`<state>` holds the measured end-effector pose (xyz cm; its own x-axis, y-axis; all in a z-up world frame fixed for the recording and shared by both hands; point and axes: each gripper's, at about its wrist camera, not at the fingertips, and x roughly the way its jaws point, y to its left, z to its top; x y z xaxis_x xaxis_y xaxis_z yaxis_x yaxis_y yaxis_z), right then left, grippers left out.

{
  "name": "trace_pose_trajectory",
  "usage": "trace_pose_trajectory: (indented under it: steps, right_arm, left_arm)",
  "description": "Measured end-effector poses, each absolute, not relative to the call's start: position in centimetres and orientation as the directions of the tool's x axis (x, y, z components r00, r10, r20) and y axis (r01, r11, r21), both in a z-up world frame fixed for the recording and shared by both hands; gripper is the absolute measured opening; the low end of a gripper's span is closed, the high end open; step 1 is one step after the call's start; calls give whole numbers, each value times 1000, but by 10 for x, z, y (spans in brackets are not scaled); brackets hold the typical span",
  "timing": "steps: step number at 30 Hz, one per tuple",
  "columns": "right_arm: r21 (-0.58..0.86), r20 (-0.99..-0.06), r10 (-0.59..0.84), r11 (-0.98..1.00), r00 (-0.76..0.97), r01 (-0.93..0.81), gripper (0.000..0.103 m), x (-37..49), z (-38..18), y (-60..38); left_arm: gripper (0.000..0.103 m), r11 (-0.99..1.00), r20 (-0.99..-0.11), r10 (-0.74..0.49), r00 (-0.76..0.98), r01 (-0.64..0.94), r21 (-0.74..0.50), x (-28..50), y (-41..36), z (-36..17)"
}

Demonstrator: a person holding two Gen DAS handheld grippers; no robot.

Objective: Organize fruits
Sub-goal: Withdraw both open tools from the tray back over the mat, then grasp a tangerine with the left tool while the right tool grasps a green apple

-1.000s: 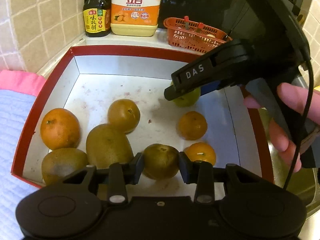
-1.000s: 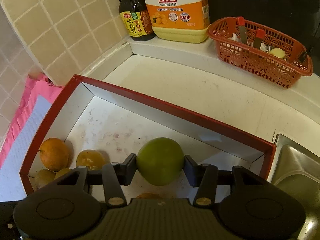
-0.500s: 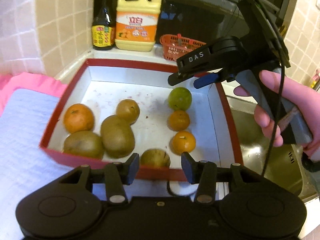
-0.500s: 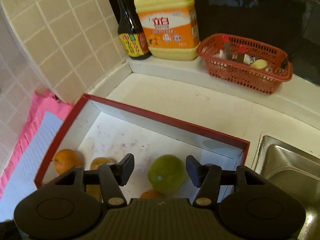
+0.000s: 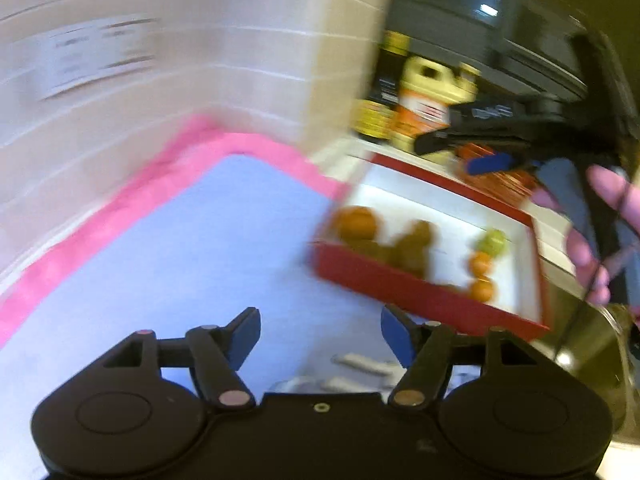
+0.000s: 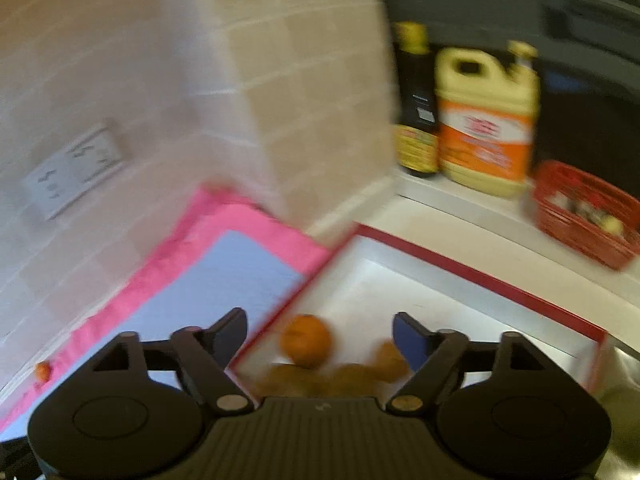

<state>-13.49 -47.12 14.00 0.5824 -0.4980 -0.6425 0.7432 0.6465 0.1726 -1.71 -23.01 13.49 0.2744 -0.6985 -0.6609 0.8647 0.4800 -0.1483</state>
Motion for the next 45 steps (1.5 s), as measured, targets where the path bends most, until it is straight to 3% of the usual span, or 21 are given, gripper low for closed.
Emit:
trace_pose_trajectory:
  steps: [9, 17, 24, 29, 34, 39, 45]
  right_arm:
    - [141, -671, -338, 815, 659, 562, 91, -30, 133, -393]
    - [131, -762, -147, 919, 631, 372, 91, 28, 84, -324]
    - [88, -861, -33, 973, 507, 212, 91, 34, 22, -274]
    - [60, -875, -32, 983, 482, 174, 91, 27, 3, -258]
    - [63, -875, -34, 981, 482, 183, 91, 24, 1, -262]
    - [31, -881, -39, 990, 471, 140, 87, 31, -5, -258]
    - [37, -885, -28, 991, 465, 130, 74, 34, -16, -257]
  left_arm:
    - [79, 763, -638, -560, 529, 630, -148, 67, -92, 137]
    - [79, 861, -658, -461, 595, 480, -169, 118, -20, 114]
    - [79, 896, -688, -424, 589, 381, -227, 181, -16, 78]
    - [79, 922, -696, -384, 607, 292, -253, 222, -42, 49]
    - [78, 954, -714, -299, 633, 219, -205, 250, -70, 20]
    - [74, 971, -728, -240, 642, 177, -164, 263, -83, 4]
    - [57, 980, -736, -200, 647, 141, -142, 265, -83, -5]
